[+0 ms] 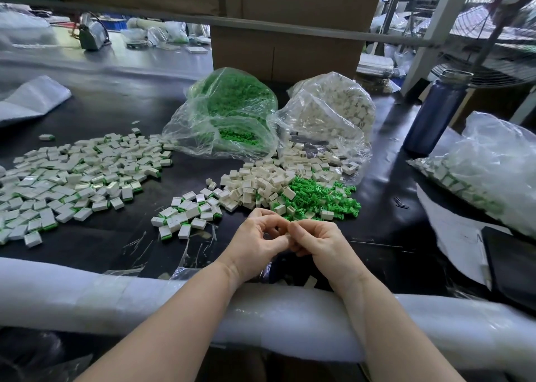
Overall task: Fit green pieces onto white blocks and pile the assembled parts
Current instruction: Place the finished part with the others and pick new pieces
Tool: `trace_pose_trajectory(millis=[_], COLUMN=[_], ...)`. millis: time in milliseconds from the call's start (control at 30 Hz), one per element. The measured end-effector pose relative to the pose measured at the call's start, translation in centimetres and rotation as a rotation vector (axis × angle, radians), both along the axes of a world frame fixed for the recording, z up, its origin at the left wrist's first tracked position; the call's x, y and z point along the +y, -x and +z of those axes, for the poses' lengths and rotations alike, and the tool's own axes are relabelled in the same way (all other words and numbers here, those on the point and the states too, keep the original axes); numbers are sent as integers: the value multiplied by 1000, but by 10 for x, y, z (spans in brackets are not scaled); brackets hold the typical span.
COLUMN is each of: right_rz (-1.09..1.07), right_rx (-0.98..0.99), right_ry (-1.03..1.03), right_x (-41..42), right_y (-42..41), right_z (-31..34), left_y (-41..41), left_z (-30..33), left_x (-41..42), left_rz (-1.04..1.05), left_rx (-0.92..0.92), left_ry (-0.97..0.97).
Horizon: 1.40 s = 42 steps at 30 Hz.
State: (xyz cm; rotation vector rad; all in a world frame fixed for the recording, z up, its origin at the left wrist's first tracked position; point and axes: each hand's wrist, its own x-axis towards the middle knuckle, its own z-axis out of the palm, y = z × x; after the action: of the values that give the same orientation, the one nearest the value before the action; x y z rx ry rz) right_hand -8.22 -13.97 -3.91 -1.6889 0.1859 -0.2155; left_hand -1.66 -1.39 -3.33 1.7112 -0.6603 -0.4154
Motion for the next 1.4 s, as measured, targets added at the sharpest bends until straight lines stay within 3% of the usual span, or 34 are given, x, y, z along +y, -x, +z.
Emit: trace_pose_trajectory(millis=[867, 1400], right_rz=[39, 93], right_rx=[-15, 29], right_ry=[38, -94], right_x=[1, 0], right_y=[-1, -1], right_z=[-2, -4], left_y=[3, 2], left_z=[1, -5], left_x=[-1, -4], left_rz=[-118, -143], left_rx=[-92, -207], left_ry=[-64, -100])
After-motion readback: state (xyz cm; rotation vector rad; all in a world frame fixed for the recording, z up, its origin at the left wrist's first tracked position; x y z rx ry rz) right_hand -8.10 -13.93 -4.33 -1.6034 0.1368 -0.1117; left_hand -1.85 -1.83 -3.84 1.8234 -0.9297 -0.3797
